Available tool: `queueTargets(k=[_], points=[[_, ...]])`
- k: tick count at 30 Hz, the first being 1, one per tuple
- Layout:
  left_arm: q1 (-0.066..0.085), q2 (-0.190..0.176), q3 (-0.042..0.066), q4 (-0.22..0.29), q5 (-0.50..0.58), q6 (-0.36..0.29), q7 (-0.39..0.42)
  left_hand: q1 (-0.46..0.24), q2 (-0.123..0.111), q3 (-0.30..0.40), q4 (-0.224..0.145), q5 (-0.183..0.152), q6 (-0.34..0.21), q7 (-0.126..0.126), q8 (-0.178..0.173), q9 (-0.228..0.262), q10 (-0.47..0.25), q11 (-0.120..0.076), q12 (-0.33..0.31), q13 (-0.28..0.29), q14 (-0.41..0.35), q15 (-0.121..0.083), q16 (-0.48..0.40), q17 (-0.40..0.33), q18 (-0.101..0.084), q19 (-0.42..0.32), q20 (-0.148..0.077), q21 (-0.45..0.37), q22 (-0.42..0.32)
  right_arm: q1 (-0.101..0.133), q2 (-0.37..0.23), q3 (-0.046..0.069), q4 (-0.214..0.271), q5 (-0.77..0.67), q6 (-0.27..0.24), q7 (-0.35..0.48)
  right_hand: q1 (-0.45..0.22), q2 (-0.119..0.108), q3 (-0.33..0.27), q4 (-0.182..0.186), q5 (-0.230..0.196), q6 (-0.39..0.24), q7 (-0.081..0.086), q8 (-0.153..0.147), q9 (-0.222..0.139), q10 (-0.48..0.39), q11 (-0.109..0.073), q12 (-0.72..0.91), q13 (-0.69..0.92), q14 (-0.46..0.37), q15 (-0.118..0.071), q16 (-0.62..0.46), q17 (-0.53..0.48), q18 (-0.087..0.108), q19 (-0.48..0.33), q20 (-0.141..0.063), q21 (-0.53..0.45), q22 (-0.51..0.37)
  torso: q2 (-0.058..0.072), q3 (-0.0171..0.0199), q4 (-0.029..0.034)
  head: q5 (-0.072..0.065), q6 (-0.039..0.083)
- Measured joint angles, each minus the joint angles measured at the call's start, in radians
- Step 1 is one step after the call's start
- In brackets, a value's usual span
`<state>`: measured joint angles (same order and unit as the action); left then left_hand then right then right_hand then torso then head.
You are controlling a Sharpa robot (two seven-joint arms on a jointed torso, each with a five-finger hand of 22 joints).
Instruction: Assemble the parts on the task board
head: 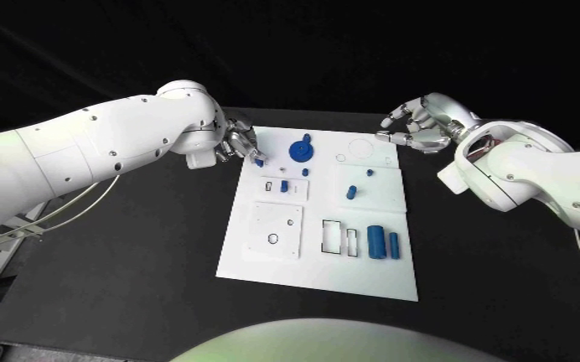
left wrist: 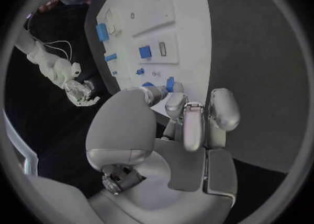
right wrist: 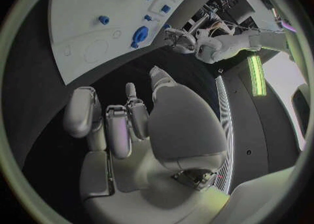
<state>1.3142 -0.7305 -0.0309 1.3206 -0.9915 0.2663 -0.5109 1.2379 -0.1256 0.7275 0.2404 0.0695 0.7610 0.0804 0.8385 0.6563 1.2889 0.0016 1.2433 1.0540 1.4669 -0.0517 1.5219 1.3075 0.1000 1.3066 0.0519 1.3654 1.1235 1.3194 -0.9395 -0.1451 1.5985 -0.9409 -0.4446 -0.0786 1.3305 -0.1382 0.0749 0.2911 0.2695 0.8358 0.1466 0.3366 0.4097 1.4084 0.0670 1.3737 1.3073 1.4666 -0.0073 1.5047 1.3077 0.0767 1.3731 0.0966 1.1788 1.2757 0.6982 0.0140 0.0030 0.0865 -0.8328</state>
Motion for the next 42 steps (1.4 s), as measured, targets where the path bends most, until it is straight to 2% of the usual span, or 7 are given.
queueTargets(k=[6, 7, 8, 12, 17, 29, 42], points=[[-0.006, -0.06, 0.001, 0.11, 0.014, -0.054, 0.01, -0.014, -0.014, 0.01, 0.01, 0.001, 0.001, -0.001, 0.01, 0.0, 0.004, -0.004, 0.003, 0.004, 0.0, 0.0, 0.0, 0.0, 0.0, 0.011, -0.003, 0.005, 0.015, 0.0, -0.001, 0.0, -0.001, 0.0, 0.0, 0.0, 0.0, 0.0, 0.0, 0.0, 0.0, 0.0, 0.0, 0.0, 0.0, 0.0, 0.0, 0.0, 0.0, 0.0, 0.0, 0.0, 0.0, 0.0, 0.0, 0.0, 0.0, 0.0, 0.0, -0.0009, 0.0003, 0.003, 0.0], [-0.01, -0.068, 0.001, 0.127, 0.013, -0.064, 0.013, -0.019, -0.019, 0.013, 0.012, 0.004, 0.004, -0.004, 0.014, 0.0, 0.01, -0.005, 0.003, 0.006, 0.0, 0.0, 0.0, 0.0, 0.0, 0.014, 0.0, 0.009, 0.018, 0.0, -0.002, 0.0, -0.001, 0.0, 0.0, 0.0, 0.0, 0.0, 0.0, 0.0, 0.0, 0.0, 0.0, 0.0, 0.0, 0.0, 0.0, 0.0, 0.0, 0.0, 0.0, 0.0, 0.0, 0.0, 0.0, 0.0, 0.0, 0.0, 0.0, -0.0012, 0.0005, 0.003, -0.001], [-0.015, -0.076, 0.001, 0.141, 0.012, -0.073, 0.016, -0.021, -0.021, 0.041, -0.014, 0.004, 0.004, -0.004, 0.015, 0.0, 0.012, -0.005, 0.003, 0.006, 0.0, 0.0, 0.0, 0.0, 0.0, 0.014, 0.0, 0.009, 0.02, 0.0, -0.002, 0.0, -0.001, 0.0, 0.0, 0.0, 0.0, 0.0, 0.0, 0.0, 0.0, 0.0, 0.0, 0.0, 0.0, 0.0, 0.0, 0.0, 0.0, 0.0, 0.0, 0.0, 0.0, 0.0, 0.0, 0.0, 0.0, 0.0, 0.0, -0.0018, 0.001, 0.004, -0.002], [-0.035, -0.098, 0.0, 0.191, -0.004, -0.118, 0.028, -0.032, -0.031, 0.048, -0.007, 0.008, 0.004, -0.004, 0.021, 0.0, 0.018, -0.007, 0.007, 0.012, -0.001, -0.006, 0.0, 0.0, 0.0, 0.023, -0.002, 0.016, 0.034, 0.0, -0.003, 0.0, -0.001, 0.0, 0.0, 0.0, 0.0, 0.0, 0.0, 0.0, 0.0, 0.0, 0.0, 0.0, 0.0, 0.0, 0.0, 0.0, 0.001, 0.0, 0.0, 0.0, 0.0, 0.0, 0.0, 0.0, 0.0, 0.0, 0.001, -0.0025, 0.0015, 0.005, -0.002], [-0.059, -0.113, 0.0, 0.239, -0.039, -0.172, 0.042, -0.032, -0.032, 0.051, -0.005, 0.009, 0.004, -0.004, 0.021, 0.0, 0.021, -0.007, 0.011, 0.018, 0.0, -0.007, 0.004, 0.0, 0.0, 0.027, -0.005, 0.02, 0.044, 0.0, -0.003, 0.0, -0.003, 0.0, 0.0, 0.0, 0.0, 0.0, 0.0, 0.0, 0.0, 0.0, 0.0, 0.0, 0.0, 0.0, 0.0, 0.0, 0.001, 0.0, 0.0, 0.0, 0.0, 0.0, 0.0, 0.0, 0.0, 0.0, 0.001, -0.0043, 0.0013, 0.007, -0.003], [-0.09, -0.108, -0.002, 0.255, -0.134, -0.221, 0.049, -0.033, -0.041, 0.054, -0.002, 0.009, 0.012, -0.004, 0.021, -0.001, 0.025, -0.01, 0.011, 0.02, 0.0, -0.007, 0.004, 0.0, 0.0, 0.034, -0.005, 0.024, 0.051, -0.003, -0.003, 0.0, -0.004, 0.0, 0.0, 0.0, 0.0, 0.0, 0.0, 0.0, 0.0, 0.0, 0.0, 0.0, 0.0, 0.0, 0.0, 0.0, 0.001, 0.0, 0.0, 0.0, 0.0, 0.0, 0.0, 0.0, 0.0, 0.0, 0.003, -0.0031, -0.0009, 0.012, -0.007], [-0.098, -0.094, -0.003, 0.244, -0.22, -0.211, 0.044, -0.043, -0.051, 0.066, -0.014, 0.009, 0.017, -0.005, 0.025, -0.001, 0.028, -0.007, 0.011, 0.02, 0.0, -0.007, 0.004, 0.0, 0.0, 0.034, -0.005, 0.024, 0.053, -0.004, -0.004, 0.0, -0.003, 0.0, 0.0, 0.0, 0.0, 0.0, 0.0, 0.0, 0.0, 0.0, 0.0, 0.0, 0.001, 0.0, 0.0, 0.0, 0.0, 0.0, 0.0, 0.0, 0.0, 0.0, 0.0, 0.0, 0.0, 0.0, 0.003, -0.0012, -0.002, 0.011, -0.015]])
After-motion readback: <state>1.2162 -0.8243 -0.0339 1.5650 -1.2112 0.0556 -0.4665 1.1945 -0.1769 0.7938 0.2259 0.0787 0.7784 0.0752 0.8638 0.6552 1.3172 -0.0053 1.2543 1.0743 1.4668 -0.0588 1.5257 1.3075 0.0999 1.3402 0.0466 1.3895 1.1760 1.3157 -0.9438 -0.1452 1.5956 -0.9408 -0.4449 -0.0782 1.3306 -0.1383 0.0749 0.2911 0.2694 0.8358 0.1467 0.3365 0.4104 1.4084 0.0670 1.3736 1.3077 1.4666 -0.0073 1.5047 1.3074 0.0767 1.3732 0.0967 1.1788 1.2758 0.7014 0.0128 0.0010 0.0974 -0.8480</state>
